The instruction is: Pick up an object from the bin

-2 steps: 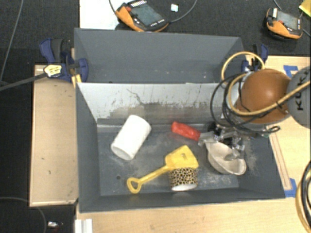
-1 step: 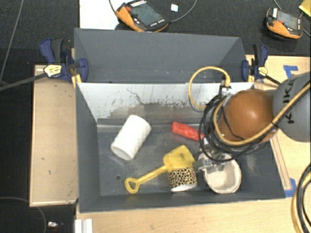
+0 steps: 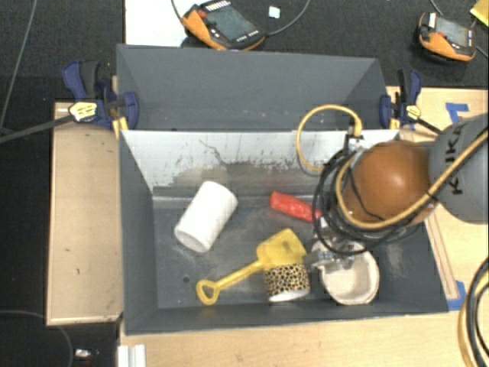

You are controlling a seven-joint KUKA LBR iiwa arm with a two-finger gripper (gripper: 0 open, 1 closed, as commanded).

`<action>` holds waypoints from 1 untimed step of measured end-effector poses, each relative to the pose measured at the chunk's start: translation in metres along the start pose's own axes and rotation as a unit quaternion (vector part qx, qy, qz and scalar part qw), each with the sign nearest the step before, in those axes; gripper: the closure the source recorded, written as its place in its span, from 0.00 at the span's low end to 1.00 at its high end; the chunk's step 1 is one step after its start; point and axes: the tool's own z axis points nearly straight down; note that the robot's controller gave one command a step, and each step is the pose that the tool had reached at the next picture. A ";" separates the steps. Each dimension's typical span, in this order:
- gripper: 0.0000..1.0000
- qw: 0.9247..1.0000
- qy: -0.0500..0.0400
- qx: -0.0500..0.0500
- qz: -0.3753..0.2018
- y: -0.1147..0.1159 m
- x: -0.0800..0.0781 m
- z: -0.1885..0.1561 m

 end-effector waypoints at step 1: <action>1.00 1.000 0.000 -0.002 0.002 0.001 0.000 -0.030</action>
Offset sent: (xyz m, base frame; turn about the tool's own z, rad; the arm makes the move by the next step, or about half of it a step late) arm -0.0018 0.0003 0.0291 0.0023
